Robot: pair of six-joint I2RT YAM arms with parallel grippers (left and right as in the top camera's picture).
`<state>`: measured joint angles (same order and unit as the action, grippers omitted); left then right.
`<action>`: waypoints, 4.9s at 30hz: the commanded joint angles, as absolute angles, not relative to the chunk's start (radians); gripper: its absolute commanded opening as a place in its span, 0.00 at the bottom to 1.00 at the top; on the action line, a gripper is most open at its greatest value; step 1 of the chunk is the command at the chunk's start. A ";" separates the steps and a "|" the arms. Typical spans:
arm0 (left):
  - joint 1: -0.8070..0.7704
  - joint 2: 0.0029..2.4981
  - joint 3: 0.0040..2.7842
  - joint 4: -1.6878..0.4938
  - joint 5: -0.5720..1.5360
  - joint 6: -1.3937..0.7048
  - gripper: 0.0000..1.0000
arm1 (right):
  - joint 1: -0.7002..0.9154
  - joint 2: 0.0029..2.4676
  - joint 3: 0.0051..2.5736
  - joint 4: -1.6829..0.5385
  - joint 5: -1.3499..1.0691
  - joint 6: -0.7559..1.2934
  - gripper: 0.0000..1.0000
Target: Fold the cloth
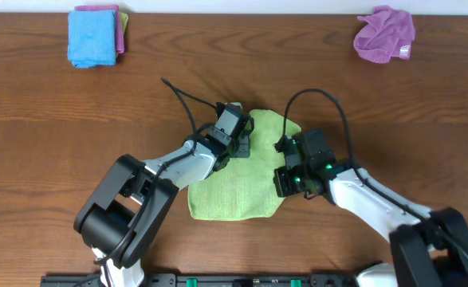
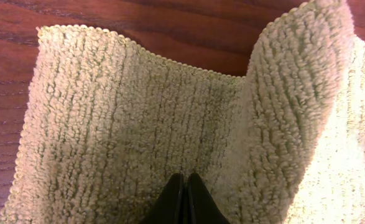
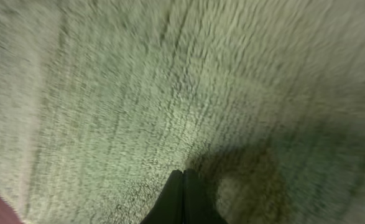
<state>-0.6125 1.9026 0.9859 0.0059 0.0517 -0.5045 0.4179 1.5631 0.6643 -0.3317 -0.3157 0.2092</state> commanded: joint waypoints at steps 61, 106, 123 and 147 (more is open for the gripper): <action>-0.446 2.008 0.944 0.056 -0.055 -0.553 0.06 | 0.437 1.610 0.739 -0.358 -0.258 0.295 0.01; -0.294 2.008 0.944 -0.124 -0.026 -0.516 0.06 | 0.604 1.879 0.881 -0.175 -0.480 0.369 0.01; -0.294 2.008 0.944 -0.123 -0.030 -0.516 0.06 | 0.529 1.695 1.102 -0.543 -0.049 0.175 0.01; -0.293 2.008 0.944 -0.124 0.001 -0.520 0.06 | 0.516 2.014 1.102 -0.435 -0.175 0.183 0.01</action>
<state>-0.3115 1.9179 1.0168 -0.0566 0.0124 -0.5262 0.4679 1.9404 1.1358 -0.3992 -0.0864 0.1780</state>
